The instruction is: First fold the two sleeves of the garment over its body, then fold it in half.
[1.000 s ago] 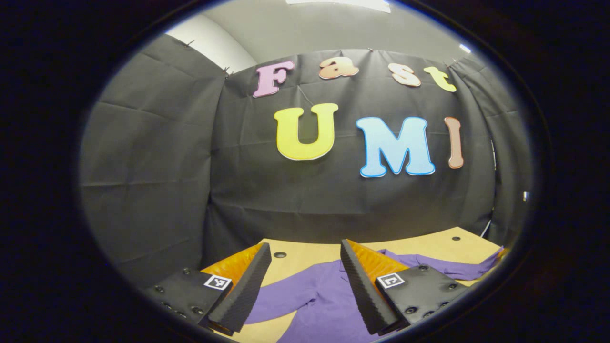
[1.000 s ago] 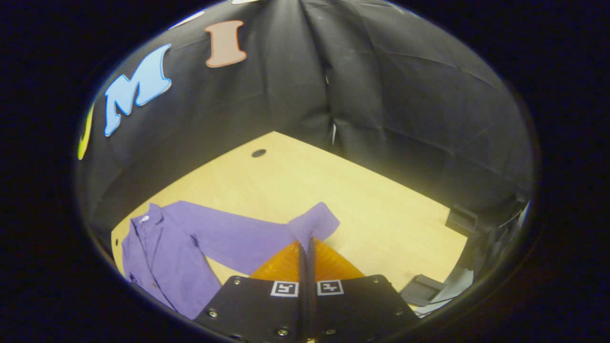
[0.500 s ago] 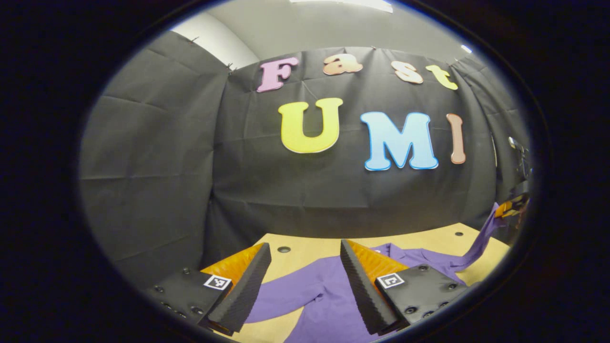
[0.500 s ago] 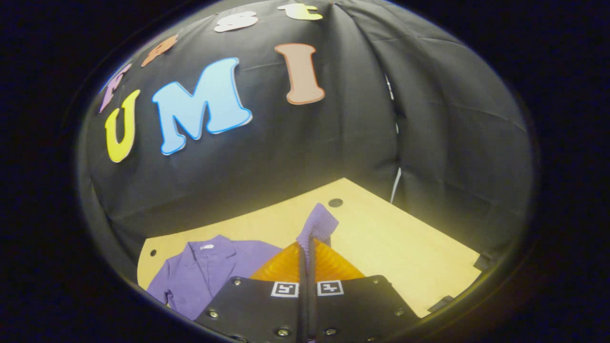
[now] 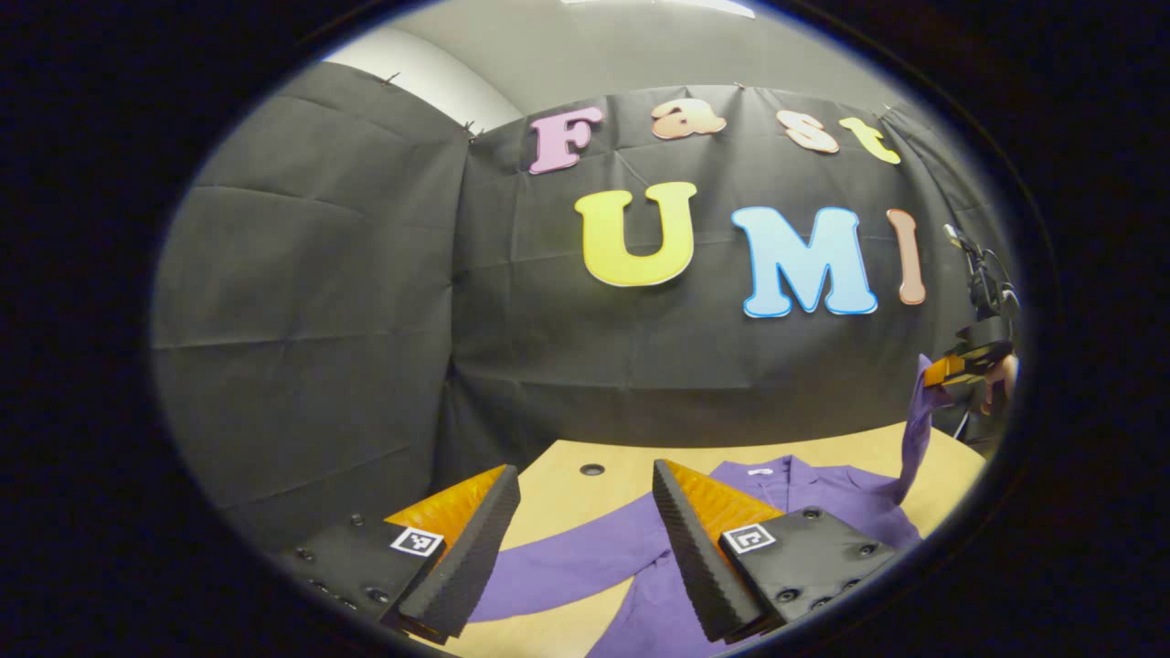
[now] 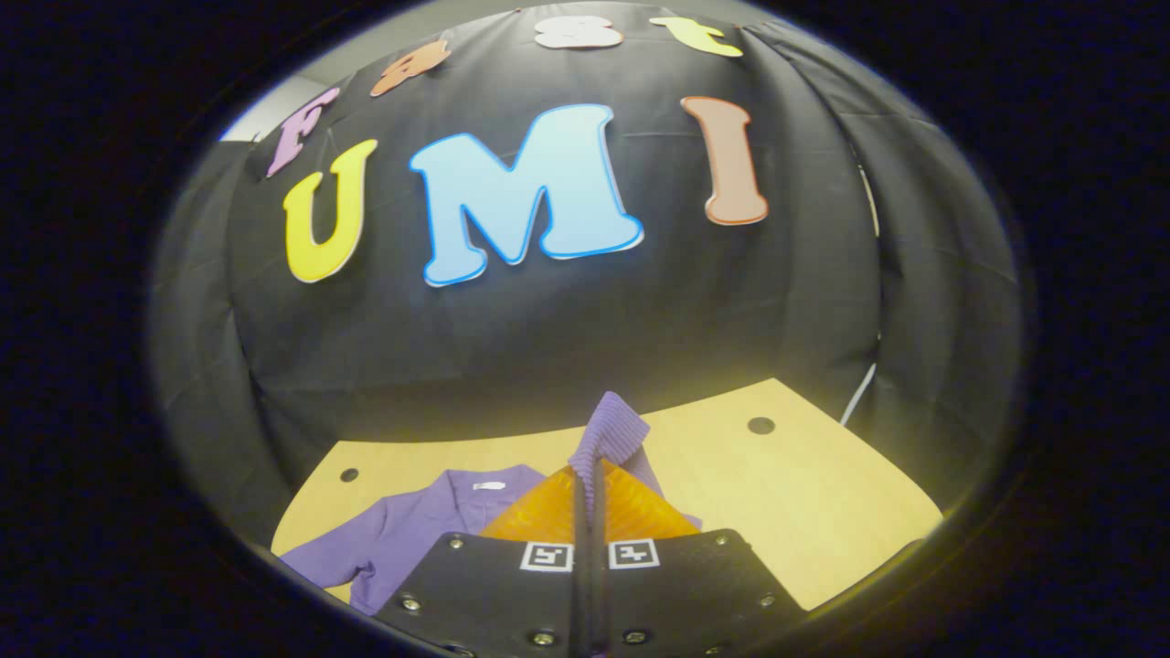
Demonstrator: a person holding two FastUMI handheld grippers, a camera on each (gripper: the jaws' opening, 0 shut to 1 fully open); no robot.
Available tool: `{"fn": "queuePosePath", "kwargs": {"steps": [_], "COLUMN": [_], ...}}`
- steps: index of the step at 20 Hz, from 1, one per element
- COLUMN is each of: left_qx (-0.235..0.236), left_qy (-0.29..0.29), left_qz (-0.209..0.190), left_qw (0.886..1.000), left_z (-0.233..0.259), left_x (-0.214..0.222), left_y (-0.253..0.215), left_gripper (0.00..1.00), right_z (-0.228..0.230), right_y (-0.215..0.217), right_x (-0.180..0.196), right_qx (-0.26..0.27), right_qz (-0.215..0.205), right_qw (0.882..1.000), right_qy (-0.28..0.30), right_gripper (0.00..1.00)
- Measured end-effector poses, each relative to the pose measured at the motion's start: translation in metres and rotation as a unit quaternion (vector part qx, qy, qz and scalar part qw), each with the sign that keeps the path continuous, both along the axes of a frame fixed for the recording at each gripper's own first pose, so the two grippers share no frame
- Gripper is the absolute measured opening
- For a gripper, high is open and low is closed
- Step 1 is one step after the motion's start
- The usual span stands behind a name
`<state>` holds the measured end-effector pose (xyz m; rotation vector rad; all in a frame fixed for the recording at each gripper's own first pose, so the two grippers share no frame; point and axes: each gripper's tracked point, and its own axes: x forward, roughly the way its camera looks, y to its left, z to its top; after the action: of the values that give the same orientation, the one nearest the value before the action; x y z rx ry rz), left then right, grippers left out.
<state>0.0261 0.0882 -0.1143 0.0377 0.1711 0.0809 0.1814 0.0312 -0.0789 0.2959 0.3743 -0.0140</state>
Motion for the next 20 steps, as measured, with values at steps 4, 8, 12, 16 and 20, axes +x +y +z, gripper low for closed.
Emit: {"fn": "queuePosePath", "kwargs": {"steps": [4,8,12,16,20], "left_qx": [0.005,0.011,-0.002,-0.001,0.000], "left_qy": [0.003,0.003,0.011,0.027,0.037], "left_qz": [0.018,0.024,0.033,0.043,0.049], "left_qw": [1.000,1.000,0.999,0.999,0.998], "left_z": [-0.008,-0.011,-0.022,-0.042,-0.051], "left_x": [-0.008,-0.014,-0.021,-0.027,-0.029], "left_y": [0.022,0.039,0.056,0.077,0.089], "left_gripper": [0.94,0.94,0.94,0.94,0.95], "right_z": [-0.013,-0.036,-0.066,-0.097,-0.131], "right_y": [0.063,0.123,0.172,0.217,0.249], "right_x": [0.015,0.026,0.028,0.027,0.027], "right_qx": [-0.034,-0.077,-0.103,-0.115,-0.148], "right_qz": [0.062,0.121,0.165,0.197,0.228], "right_qw": [0.997,0.989,0.980,0.971,0.957], "right_qy": [0.011,0.024,0.047,0.074,0.101], "right_gripper": [0.00,0.00,0.00,0.00,0.01]}}
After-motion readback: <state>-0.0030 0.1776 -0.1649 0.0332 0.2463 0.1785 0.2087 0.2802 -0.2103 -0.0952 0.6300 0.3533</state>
